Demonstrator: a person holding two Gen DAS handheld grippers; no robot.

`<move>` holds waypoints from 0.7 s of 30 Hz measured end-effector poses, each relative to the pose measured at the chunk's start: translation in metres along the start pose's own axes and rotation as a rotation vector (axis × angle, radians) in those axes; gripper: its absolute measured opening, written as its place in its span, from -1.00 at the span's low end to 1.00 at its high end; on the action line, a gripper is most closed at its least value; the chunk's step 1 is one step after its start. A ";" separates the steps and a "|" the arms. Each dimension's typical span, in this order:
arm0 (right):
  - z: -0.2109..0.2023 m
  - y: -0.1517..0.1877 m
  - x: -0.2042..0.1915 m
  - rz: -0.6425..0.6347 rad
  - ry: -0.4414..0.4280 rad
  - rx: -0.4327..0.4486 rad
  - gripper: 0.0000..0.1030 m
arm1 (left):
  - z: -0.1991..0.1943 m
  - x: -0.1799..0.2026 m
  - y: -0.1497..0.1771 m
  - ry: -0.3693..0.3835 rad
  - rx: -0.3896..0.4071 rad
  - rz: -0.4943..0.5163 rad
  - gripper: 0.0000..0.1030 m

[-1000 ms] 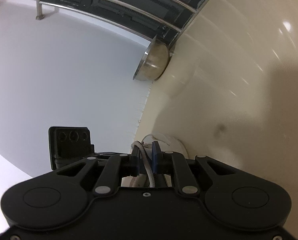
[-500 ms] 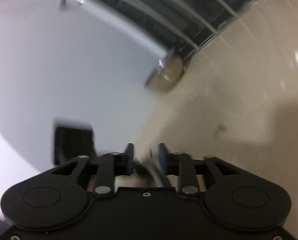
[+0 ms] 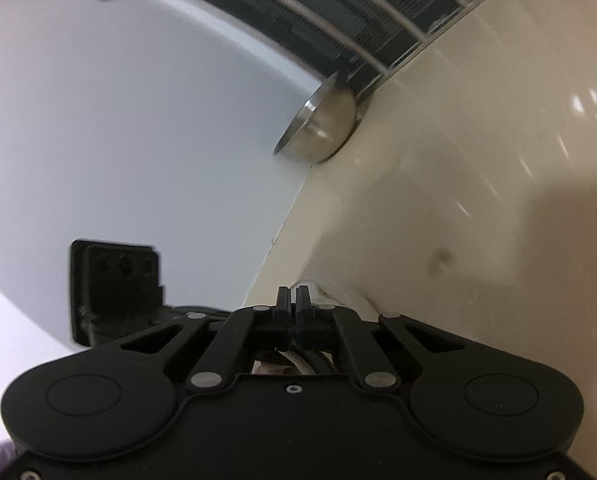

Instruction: Lace up shoes with both hands

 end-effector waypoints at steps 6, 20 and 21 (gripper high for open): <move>-0.007 0.031 0.003 0.170 0.027 0.123 -1.00 | -0.008 0.099 0.035 -0.545 0.136 0.273 0.20; -0.126 0.068 0.045 0.221 0.311 0.434 -1.00 | -0.073 0.086 0.114 -0.776 0.323 0.049 0.16; -0.139 0.069 0.051 0.204 0.346 0.431 -1.00 | -0.079 0.097 0.115 -0.646 0.382 0.027 0.18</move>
Point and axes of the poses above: each gripper's, at about its wrist camera, not at the fingertips, and z roughly the way its jaws point, x to its right, y to its underside, the point moved 3 cm from there along z, roughly the way its jaws point, and after that the axes turned 13 degrees about y, right-handed, at the moved point
